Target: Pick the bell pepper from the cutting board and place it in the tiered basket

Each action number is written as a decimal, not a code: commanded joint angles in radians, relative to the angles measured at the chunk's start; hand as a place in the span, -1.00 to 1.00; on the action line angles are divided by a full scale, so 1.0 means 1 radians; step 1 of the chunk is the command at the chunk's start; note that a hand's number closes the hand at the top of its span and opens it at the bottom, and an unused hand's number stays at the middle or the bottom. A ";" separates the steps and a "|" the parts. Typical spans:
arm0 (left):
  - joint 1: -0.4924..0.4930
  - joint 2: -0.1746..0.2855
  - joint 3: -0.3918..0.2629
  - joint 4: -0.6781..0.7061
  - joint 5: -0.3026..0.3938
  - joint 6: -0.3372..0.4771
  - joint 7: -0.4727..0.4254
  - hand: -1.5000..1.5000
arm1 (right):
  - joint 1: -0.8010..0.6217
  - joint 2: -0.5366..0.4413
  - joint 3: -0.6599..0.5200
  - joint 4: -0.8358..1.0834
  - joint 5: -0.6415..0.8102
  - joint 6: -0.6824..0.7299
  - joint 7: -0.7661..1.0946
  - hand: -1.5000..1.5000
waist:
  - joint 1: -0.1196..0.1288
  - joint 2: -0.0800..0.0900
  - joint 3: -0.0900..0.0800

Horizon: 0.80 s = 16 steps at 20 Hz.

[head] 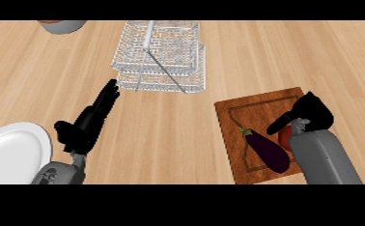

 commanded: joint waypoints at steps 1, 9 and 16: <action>0.014 0.005 0.020 0.024 0.007 -0.021 -0.035 0.00 | 0.034 0.035 -0.047 -0.060 0.041 0.061 0.235 -1.00 | 0.003 0.003 0.000; -0.018 -0.036 0.000 0.055 -0.029 -0.015 -0.036 0.00 | 0.100 0.168 -0.067 -0.131 0.146 0.062 0.235 -1.00 | 0.014 0.007 0.001; -0.025 -0.060 0.001 0.012 -0.054 0.017 0.010 0.00 | 0.139 0.193 -0.132 -0.161 0.185 0.075 0.173 -1.00 | 0.020 0.008 0.002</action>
